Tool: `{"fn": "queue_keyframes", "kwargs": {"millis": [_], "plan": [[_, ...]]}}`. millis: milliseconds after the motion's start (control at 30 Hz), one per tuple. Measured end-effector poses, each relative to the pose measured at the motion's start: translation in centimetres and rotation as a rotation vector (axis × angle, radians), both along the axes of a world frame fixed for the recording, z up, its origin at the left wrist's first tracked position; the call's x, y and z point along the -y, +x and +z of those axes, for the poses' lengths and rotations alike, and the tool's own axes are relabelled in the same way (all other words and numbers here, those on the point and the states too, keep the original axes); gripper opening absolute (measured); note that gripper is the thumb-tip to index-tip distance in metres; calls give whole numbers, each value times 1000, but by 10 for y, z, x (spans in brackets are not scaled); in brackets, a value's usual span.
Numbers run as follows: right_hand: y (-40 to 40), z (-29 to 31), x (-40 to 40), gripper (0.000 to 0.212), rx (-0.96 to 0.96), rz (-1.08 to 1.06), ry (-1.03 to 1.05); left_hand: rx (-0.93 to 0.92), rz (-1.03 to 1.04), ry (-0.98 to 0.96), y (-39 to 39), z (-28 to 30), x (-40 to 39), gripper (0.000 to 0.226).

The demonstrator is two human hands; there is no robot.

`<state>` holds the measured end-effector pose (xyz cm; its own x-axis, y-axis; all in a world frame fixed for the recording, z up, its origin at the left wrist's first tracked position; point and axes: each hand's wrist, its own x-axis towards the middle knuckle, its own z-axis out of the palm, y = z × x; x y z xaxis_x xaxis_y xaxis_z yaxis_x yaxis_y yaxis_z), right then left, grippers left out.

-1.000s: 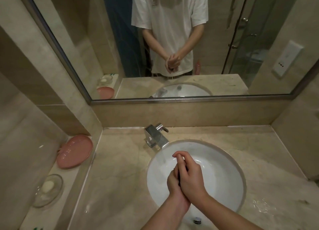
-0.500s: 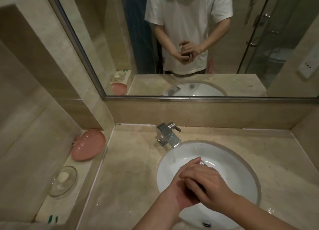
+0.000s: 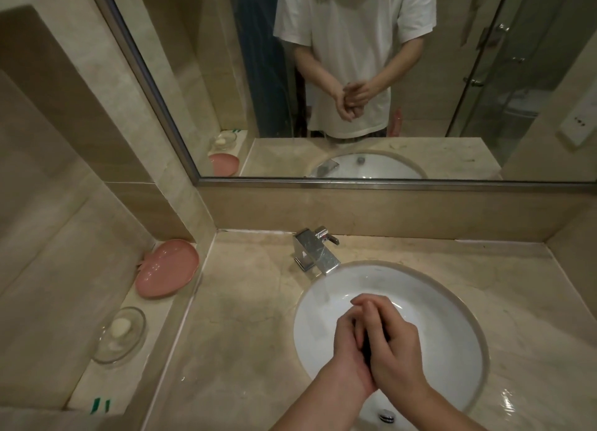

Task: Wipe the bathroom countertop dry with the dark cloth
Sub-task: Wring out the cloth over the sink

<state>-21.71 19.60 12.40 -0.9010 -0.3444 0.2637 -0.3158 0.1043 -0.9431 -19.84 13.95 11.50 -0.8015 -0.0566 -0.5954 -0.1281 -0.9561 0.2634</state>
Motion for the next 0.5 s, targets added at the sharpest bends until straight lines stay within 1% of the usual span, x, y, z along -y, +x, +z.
{"fn": "queue_keyframes", "kwargs": {"millis": [67, 167, 233, 367, 500], "plan": [[4, -2, 9, 26, 180, -80, -47, 77, 72, 25, -2, -4, 3, 41], [3, -5, 17, 28, 337, -137, -61, 123, 145, 111, -4, -13, 6, 46], [-1, -12, 21, 28, 430, -186, -69, 209, 178, 85, -9, -20, 10, 45], [-8, -26, 27, 28, 582, -270, -98, 427, 170, -178, -17, -29, 11, 41], [-15, -36, 31, 26, 719, -352, -112, 509, 176, -418, -18, -23, 11, 40]]}}
